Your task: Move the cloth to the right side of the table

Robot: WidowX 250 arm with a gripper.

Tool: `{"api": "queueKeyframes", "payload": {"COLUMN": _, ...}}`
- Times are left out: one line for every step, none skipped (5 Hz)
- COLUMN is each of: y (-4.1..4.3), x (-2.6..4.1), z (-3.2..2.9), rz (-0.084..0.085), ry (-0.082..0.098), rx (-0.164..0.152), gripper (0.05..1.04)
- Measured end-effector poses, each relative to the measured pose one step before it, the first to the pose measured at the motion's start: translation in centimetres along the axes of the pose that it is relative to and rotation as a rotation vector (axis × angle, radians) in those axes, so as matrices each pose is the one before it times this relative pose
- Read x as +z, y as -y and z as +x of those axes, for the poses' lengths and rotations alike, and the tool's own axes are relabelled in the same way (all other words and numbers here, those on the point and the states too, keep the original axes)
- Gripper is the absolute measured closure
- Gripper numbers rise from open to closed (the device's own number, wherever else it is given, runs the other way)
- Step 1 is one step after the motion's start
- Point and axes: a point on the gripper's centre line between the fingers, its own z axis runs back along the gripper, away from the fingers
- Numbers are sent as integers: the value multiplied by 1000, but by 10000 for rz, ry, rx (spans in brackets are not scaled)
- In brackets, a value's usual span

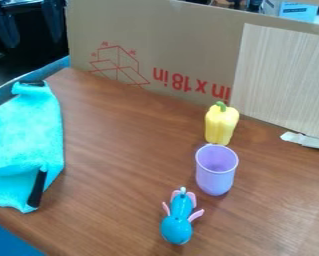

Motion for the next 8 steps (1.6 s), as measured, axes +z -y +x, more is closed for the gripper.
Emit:
{"api": "queueKeyframes", "payload": {"y": -139, "x": -1066, "z": -79, "rz": 31, "ry": -289, "rx": 31, "gripper": 83}}
{"api": "queueKeyframes", "payload": {"y": -1454, "x": -1180, "z": -51, "rz": 466, "ry": 149, "rx": -43, "gripper": 83}}
{"api": "queueKeyframes", "payload": {"y": -1896, "x": -766, "z": 146, "rz": 287, "ry": 282, "rx": 142, "gripper": 83}}
{"api": "queueKeyframes", "payload": {"y": -2110, "x": -2188, "z": 82, "rz": 220, "ry": 128, "rx": -396, "gripper": 83}}
{"api": "queueKeyframes", "payload": {"y": -1501, "x": -2519, "z": -8, "rz": -71, "ry": -98, "rx": 55, "gripper": 83}}
{"api": "queueKeyframes", "payload": {"y": -1093, "x": -2578, "z": -38, "rz": -398, "ry": -153, "rx": -28, "gripper": 83}}
{"api": "queueKeyframes", "payload": {"y": -787, "x": -2431, "z": -253, "rz": -413, "ry": 110, "rx": -17, "gripper": 83}}
{"api": "queueKeyframes", "payload": {"y": -965, "x": -1397, "z": -15, "rz": 79, "ry": 259, "rx": -60, "gripper": 83}}
